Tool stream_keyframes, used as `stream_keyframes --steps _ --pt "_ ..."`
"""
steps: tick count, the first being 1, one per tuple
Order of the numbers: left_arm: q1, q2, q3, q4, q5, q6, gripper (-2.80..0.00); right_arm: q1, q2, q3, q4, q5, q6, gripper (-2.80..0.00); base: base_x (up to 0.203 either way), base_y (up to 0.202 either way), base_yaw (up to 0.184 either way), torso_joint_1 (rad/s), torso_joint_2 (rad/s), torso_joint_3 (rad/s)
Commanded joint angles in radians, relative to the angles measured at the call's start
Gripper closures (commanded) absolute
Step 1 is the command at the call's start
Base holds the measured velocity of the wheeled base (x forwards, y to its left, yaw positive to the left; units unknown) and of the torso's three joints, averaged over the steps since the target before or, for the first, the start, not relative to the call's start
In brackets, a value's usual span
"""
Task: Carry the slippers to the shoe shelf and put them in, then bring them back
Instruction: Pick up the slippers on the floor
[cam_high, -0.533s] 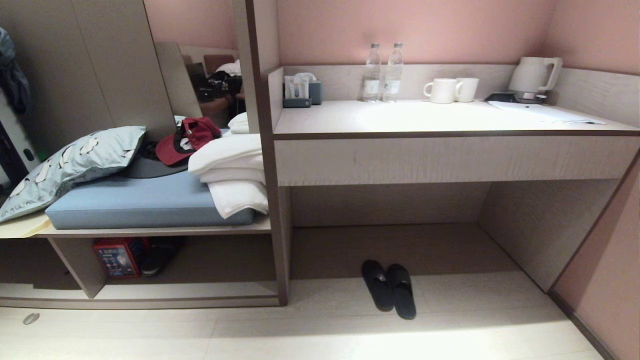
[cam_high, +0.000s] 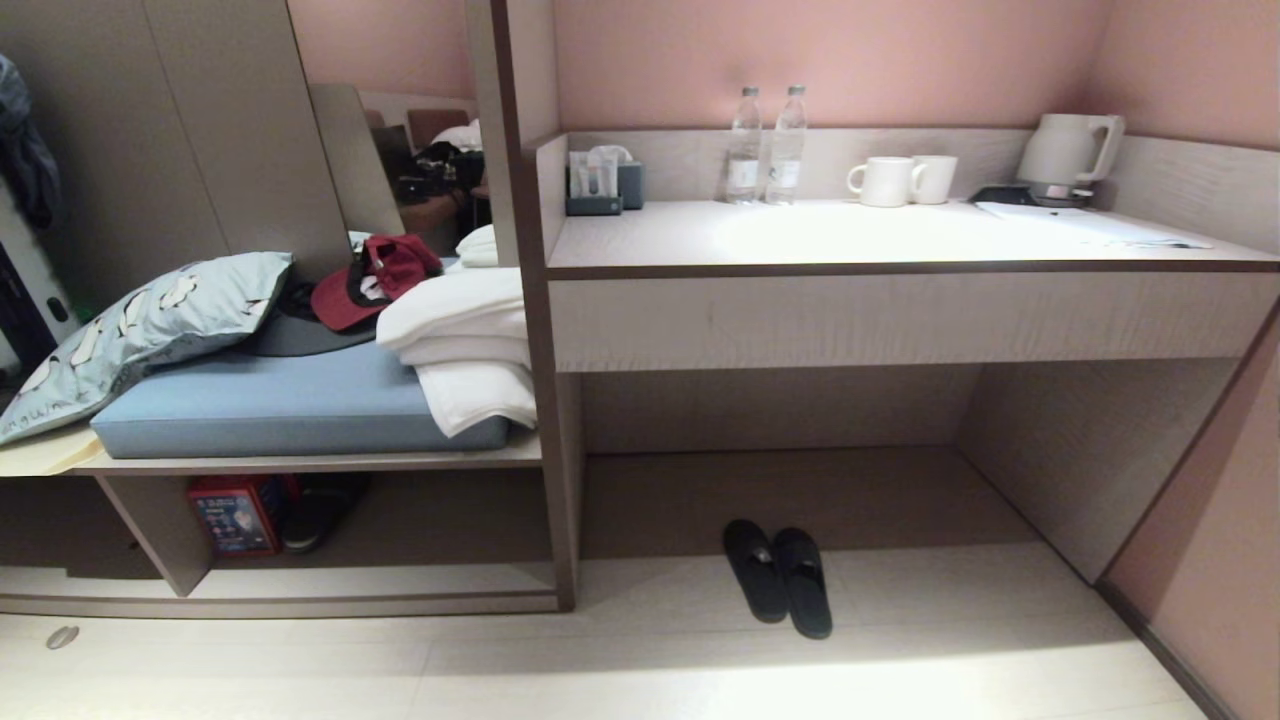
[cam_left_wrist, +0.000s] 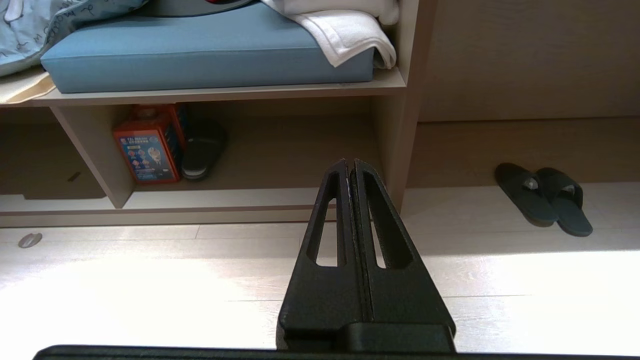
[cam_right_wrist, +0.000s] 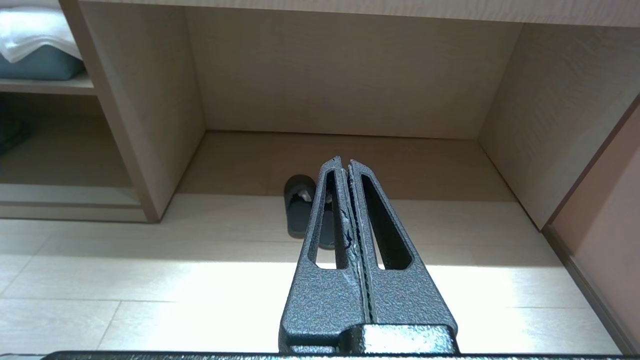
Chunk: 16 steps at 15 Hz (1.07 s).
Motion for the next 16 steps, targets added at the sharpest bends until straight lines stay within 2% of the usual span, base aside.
stream_keyframes --steps 1,10,16 --pt "0.000 0.001 -0.002 0.000 0.000 0.000 0.00 0.001 0.000 0.000 0.000 0.000 0.000 0.00 0.000 0.000 0.000 0.000 0.00 0.000" --pt "0.000 0.001 -0.002 0.000 0.000 0.001 0.00 0.001 0.000 0.000 0.000 0.000 0.000 0.00 0.000 0.000 0.000 0.000 0.00 0.000" --pt "0.000 0.002 -0.002 0.001 0.000 0.001 0.00 0.001 0.000 0.000 0.000 0.000 0.001 0.00 0.000 0.000 0.000 0.001 0.00 -0.170"
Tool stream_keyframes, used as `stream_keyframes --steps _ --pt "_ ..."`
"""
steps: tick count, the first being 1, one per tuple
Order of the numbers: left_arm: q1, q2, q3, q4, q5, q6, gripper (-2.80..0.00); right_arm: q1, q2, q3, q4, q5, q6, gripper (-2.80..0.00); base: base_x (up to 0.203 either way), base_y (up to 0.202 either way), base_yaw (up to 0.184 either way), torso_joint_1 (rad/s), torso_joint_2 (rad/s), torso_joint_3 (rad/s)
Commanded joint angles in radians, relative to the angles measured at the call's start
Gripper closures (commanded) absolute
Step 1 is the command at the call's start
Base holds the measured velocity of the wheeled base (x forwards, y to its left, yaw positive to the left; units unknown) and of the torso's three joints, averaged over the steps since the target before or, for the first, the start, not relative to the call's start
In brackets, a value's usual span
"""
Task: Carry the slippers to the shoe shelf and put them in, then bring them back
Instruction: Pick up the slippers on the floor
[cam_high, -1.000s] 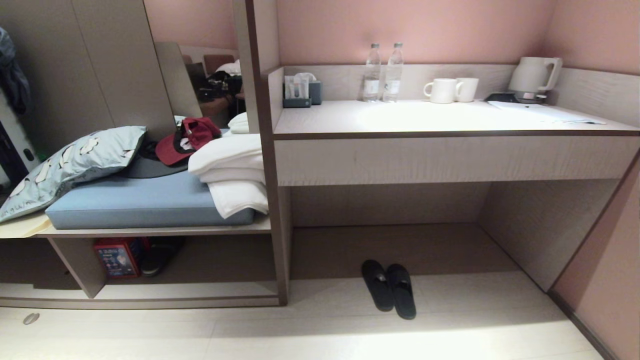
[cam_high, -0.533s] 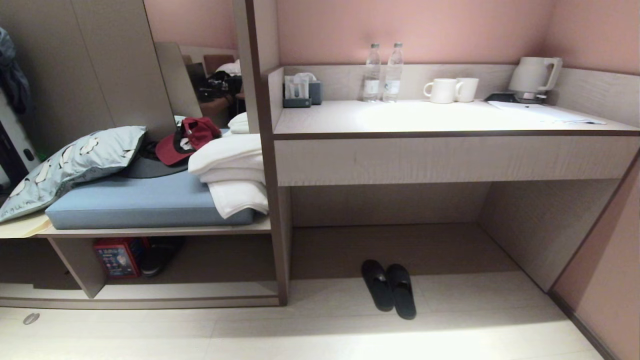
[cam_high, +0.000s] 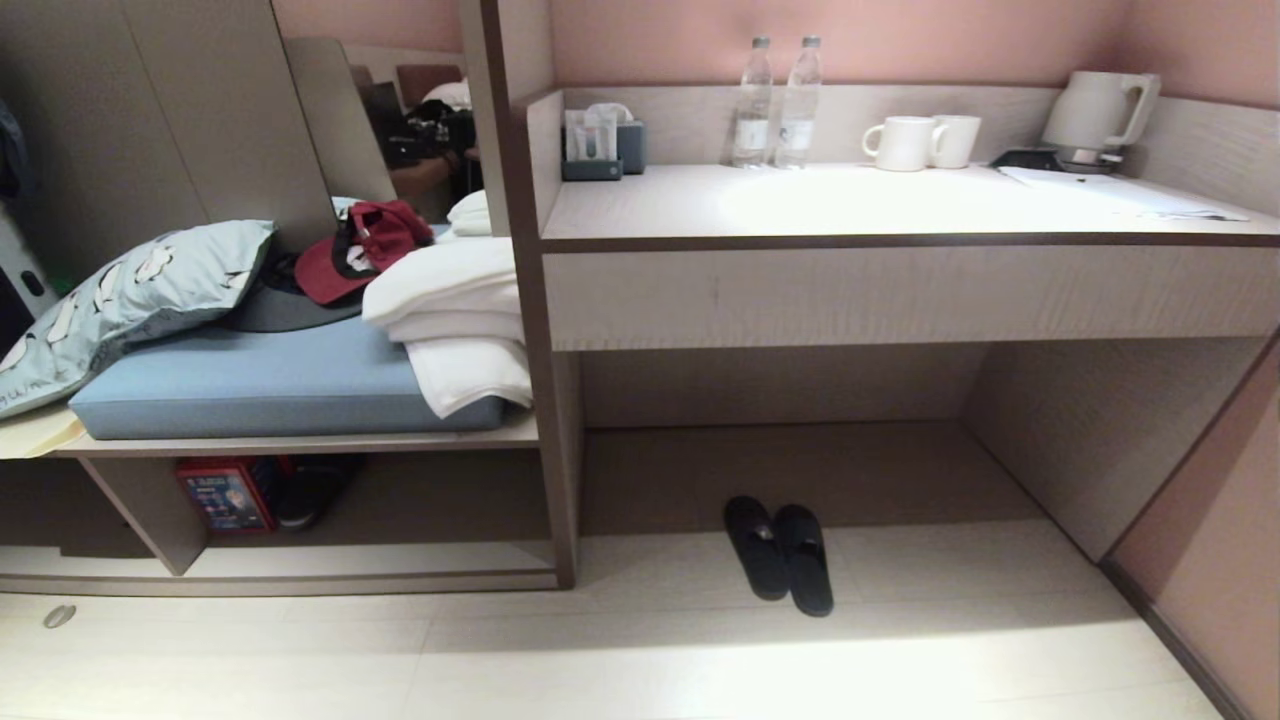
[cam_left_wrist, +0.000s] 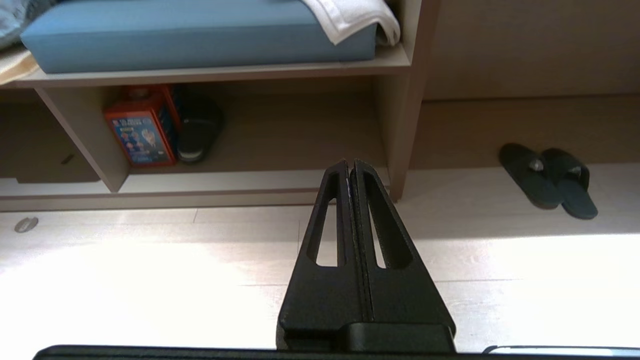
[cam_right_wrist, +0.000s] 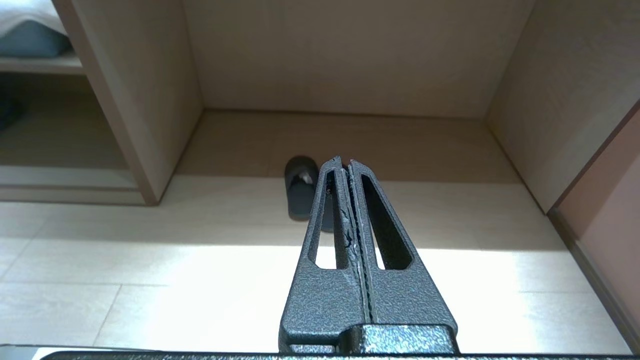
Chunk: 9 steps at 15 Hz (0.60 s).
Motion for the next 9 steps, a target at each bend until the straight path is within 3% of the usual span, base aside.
stream_keyframes --steps 1,9 --pt "0.001 0.001 0.000 0.000 0.000 0.000 0.00 0.000 0.000 0.000 0.000 0.001 0.000 0.00 0.000 0.000 0.000 0.005 0.00 -0.196" --pt "0.001 0.001 0.000 0.001 0.000 0.001 0.00 -0.001 0.000 0.000 0.000 0.001 -0.001 0.00 0.000 0.000 0.000 0.002 0.00 -0.198"
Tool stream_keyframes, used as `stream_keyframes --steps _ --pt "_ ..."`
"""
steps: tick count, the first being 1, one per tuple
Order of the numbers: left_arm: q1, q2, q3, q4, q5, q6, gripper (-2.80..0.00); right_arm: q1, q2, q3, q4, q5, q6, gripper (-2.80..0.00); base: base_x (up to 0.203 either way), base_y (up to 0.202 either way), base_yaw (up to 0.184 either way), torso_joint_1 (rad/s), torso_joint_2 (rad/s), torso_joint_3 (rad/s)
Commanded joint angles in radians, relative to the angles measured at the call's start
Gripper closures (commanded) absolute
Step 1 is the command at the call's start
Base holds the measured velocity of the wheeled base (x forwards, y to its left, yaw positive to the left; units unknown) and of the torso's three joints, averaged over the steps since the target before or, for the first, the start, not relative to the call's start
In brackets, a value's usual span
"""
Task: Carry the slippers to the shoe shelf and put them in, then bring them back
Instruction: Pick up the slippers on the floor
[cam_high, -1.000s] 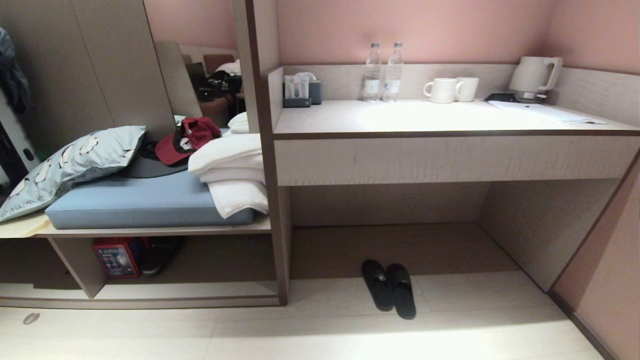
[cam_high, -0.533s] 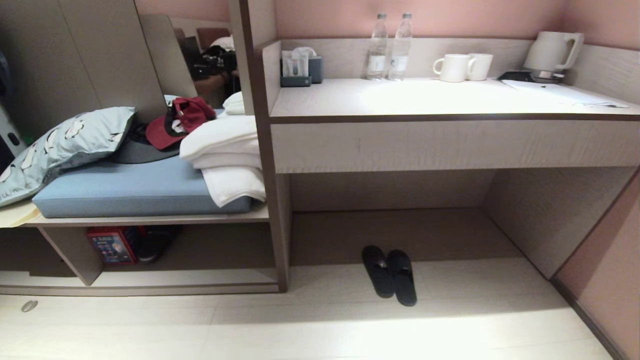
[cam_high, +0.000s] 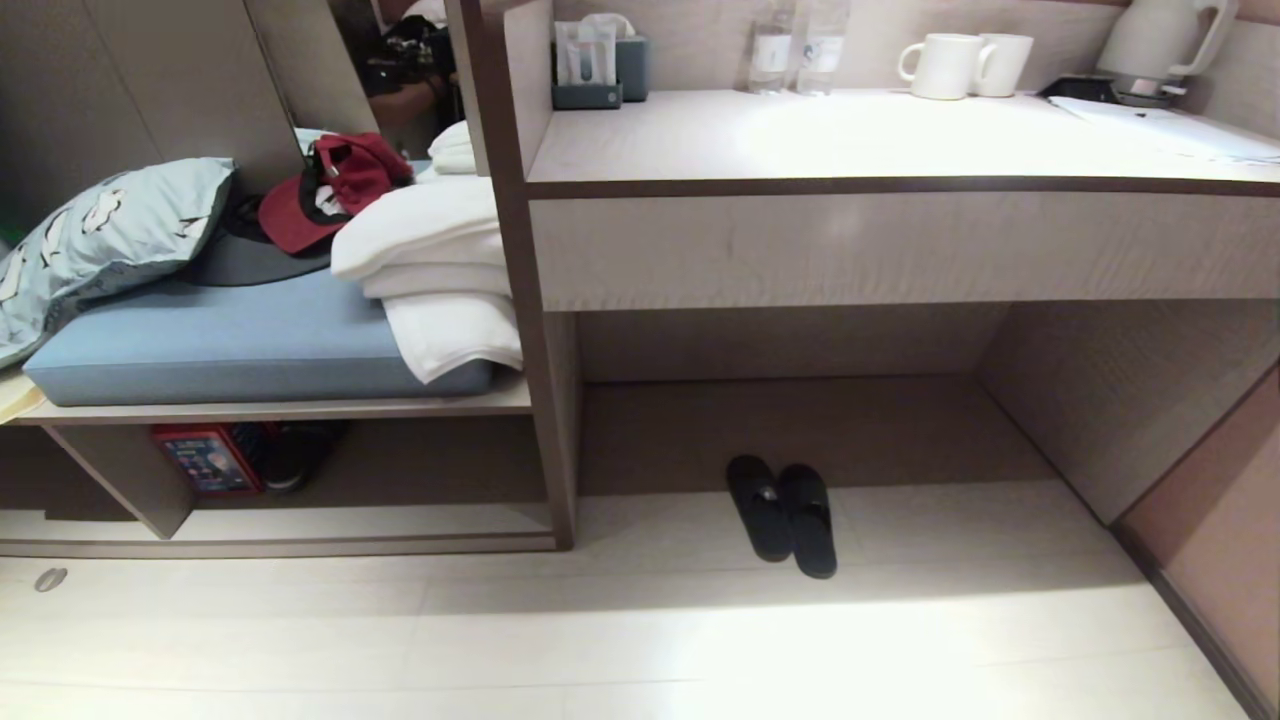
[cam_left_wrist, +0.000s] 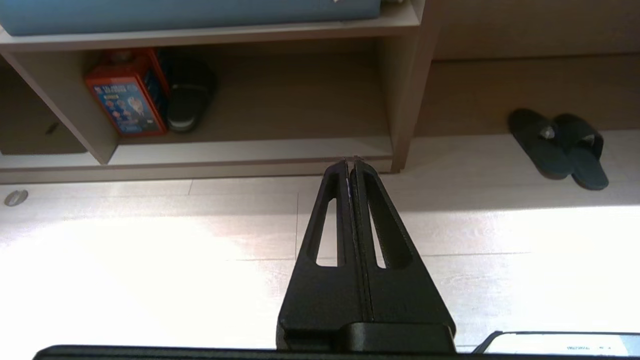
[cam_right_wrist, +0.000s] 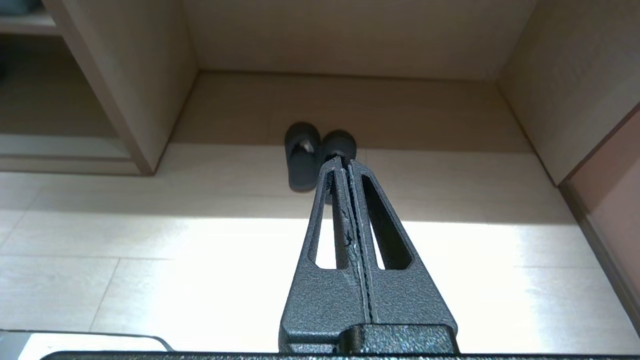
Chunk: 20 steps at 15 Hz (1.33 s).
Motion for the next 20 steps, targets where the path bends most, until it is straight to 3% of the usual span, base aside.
stream_keyframes --steps 1,20 --pt "0.001 0.000 0.000 0.000 0.001 -0.001 0.00 -0.001 0.000 0.000 0.000 0.000 -0.001 0.00 0.000 0.000 0.000 0.002 0.00 -0.198" --pt "0.001 0.000 0.000 0.000 0.001 0.000 0.00 -0.001 0.000 0.000 0.000 0.000 -0.001 0.00 0.000 0.000 0.000 0.003 0.00 -0.199"
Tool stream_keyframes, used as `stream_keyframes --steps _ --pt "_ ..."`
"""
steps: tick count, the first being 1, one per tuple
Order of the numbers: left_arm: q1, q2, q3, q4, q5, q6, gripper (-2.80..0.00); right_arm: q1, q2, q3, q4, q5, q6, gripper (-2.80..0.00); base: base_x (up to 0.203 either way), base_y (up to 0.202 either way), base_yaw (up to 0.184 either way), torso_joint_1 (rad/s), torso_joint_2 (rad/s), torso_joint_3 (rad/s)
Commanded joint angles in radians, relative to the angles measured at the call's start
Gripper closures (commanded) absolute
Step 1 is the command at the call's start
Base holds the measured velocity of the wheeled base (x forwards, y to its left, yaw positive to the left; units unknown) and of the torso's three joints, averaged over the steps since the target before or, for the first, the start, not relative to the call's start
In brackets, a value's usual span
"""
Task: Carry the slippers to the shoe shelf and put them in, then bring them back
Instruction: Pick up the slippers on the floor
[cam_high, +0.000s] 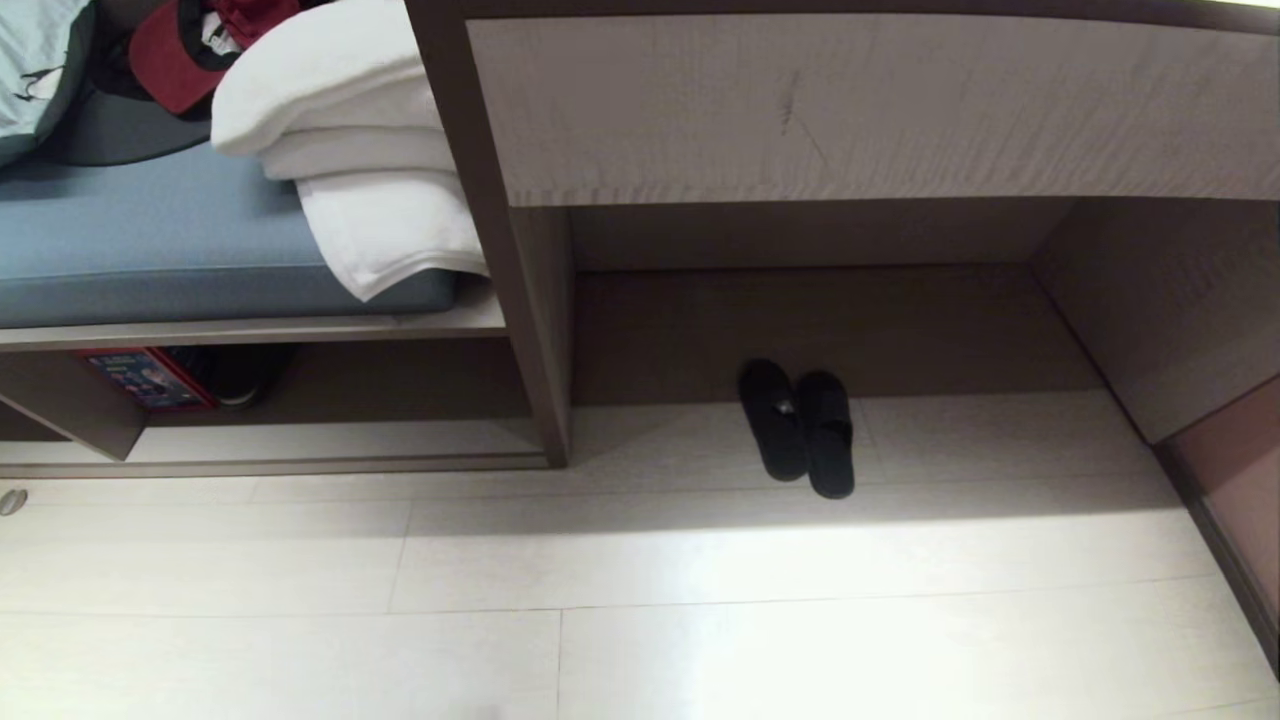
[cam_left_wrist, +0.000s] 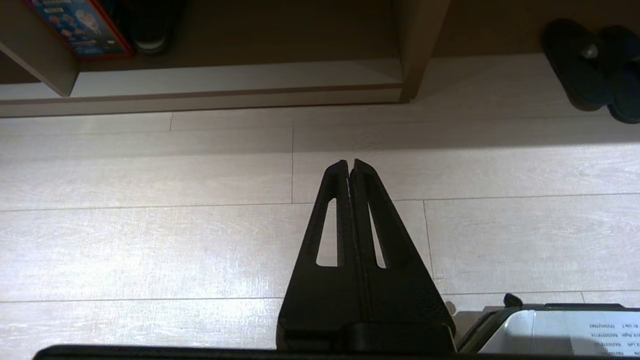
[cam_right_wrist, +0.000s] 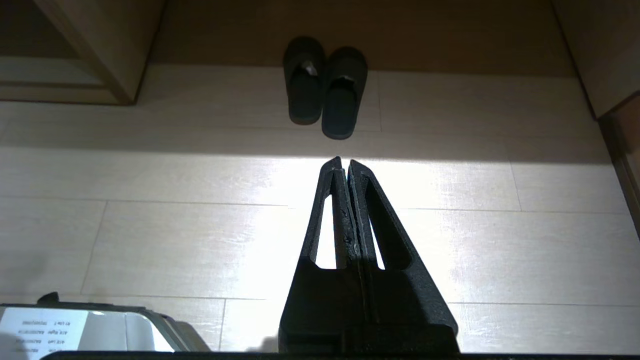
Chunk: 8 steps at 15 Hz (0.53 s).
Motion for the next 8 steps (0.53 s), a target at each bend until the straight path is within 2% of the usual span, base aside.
stream_keyframes --steps 1,8 --pt "0.000 0.000 0.000 0.000 0.000 0.000 0.00 0.000 0.000 0.000 0.000 0.001 0.000 0.00 0.000 0.000 0.000 0.006 0.00 -0.194" --pt "0.000 0.000 0.000 0.000 0.000 0.001 0.00 0.001 0.000 0.000 0.000 0.001 -0.001 0.00 0.000 0.000 0.000 0.000 0.00 -0.199"
